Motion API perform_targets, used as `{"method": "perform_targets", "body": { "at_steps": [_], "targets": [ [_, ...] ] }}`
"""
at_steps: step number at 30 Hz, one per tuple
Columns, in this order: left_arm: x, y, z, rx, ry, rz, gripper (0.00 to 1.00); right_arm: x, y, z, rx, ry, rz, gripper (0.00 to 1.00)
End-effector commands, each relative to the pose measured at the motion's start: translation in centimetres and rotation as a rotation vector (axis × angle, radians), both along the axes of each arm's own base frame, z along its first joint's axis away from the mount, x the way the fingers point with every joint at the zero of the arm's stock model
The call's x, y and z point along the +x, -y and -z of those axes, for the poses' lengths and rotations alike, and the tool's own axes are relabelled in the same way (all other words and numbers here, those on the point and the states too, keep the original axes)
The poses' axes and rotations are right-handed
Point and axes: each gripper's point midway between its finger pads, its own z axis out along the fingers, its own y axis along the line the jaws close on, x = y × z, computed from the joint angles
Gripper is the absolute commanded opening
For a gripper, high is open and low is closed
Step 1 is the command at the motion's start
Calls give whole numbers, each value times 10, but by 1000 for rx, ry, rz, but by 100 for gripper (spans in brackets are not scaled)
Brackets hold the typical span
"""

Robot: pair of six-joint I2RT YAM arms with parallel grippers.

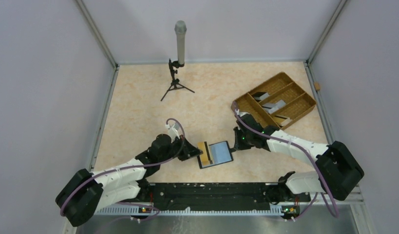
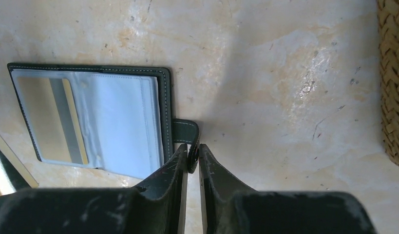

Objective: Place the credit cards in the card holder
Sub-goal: Insert the credit card into the card holder.

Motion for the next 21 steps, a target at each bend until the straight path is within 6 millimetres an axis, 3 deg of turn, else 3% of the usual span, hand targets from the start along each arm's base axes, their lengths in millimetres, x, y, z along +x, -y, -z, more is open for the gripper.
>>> {"method": "perform_targets", "body": {
  "at_steps": [1,7,17,21],
  "targets": [
    [8,11,-24,-58,61,12,0,-3,-11,0,36,-1,-6,8],
    [5,17,-14,-38,19,57,0,-23,-24,6,46,-46,-28,0],
    [-4,16,6,21,-57,117,0,-24,-10,16,-17,-54,23,0],
    [-7,9,4,-23,-75,176,0,-25,-8,19,-28,-58,27,0]
  ]
}}
